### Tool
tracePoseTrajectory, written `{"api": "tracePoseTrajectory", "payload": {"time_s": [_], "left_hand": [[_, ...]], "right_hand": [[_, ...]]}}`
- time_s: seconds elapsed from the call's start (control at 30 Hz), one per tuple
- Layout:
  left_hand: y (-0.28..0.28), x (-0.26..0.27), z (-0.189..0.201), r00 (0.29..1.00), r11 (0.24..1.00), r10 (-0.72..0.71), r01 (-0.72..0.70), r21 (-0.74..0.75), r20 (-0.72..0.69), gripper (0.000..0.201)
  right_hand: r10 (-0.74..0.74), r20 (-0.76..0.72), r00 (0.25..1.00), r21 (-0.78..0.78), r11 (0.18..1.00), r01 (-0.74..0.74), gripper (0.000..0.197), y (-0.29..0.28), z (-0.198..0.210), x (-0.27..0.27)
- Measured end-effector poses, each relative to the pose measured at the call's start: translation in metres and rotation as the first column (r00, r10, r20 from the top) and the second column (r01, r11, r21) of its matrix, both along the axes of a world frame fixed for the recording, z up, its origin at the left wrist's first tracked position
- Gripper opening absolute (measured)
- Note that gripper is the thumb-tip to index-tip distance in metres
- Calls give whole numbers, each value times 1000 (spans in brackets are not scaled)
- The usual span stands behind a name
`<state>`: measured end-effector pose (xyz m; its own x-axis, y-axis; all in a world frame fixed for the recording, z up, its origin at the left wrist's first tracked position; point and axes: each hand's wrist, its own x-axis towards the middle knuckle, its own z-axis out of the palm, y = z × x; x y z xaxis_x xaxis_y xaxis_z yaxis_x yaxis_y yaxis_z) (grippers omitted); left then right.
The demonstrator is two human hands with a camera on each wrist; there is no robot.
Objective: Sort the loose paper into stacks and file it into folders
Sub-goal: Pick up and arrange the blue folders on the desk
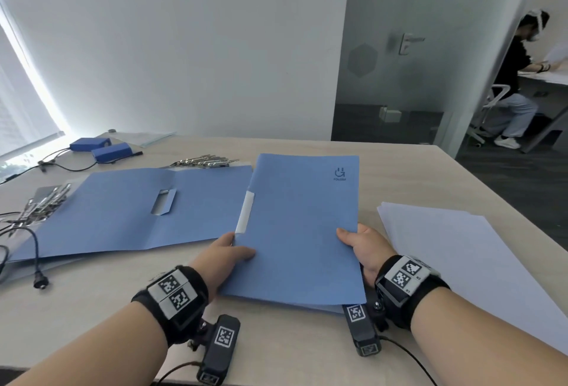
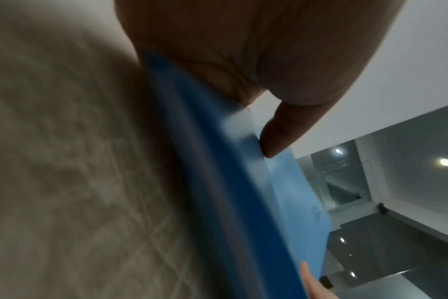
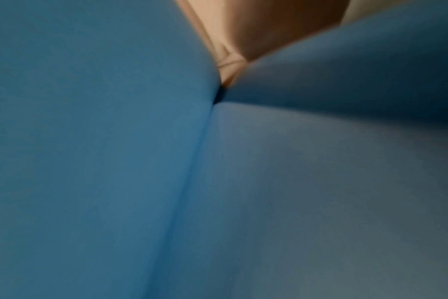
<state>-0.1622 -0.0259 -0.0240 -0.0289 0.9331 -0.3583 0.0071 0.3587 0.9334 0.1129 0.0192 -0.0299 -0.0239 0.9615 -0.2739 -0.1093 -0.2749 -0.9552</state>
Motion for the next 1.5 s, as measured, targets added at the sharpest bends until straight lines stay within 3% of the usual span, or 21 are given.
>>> {"api": "tracePoseTrajectory", "payload": {"time_s": [0.13,0.3,0.4,0.47,0.63,0.77,0.9,1.03,1.1,1.17,1.23,1.27,1.37,1.5], "left_hand": [[-2,-1,1,997,999,-31,33,-24,75,41],[16,16,12,993,998,61,-61,-8,104,31],[40,32,17,991,994,109,-110,4,82,26],[59,44,19,989,990,143,-143,1,41,28],[107,68,30,976,990,136,-138,-1,-172,56],[144,82,40,966,995,94,-102,-21,-241,43],[179,93,39,938,996,83,-91,-10,-336,47],[196,98,36,900,998,62,-68,3,-432,9],[196,99,36,894,999,53,-53,14,-446,22],[187,100,40,899,999,49,-35,41,-435,8],[176,104,37,916,992,92,-48,120,-390,36],[168,108,37,923,984,116,-57,166,-367,40],[134,130,37,955,967,114,-43,252,-275,30],[86,170,32,995,978,-12,32,208,-99,19]], "right_hand": [[14,-7,1000,-23,1000,-14,25,5,19,6],[59,-93,994,-192,978,-76,32,5,40,18],[87,80,993,-275,959,-62,22,5,45,30],[86,144,986,-261,964,-46,20,12,47,40],[-54,173,983,-225,970,93,11,42,48,57],[-115,188,975,-203,967,153,15,77,46,62],[-152,231,961,-213,956,202,22,111,44,60],[-143,214,966,-251,948,195,22,134,39,53],[-130,208,969,-250,951,181,19,138,37,52],[-120,189,975,-245,955,165,18,132,38,54],[-111,166,980,-241,959,149,18,120,40,59],[-107,150,983,-231,963,140,16,112,42,63],[-103,130,986,-179,976,125,17,80,49,83],[-132,269,954,-79,984,158,19,31,58,122]]}}
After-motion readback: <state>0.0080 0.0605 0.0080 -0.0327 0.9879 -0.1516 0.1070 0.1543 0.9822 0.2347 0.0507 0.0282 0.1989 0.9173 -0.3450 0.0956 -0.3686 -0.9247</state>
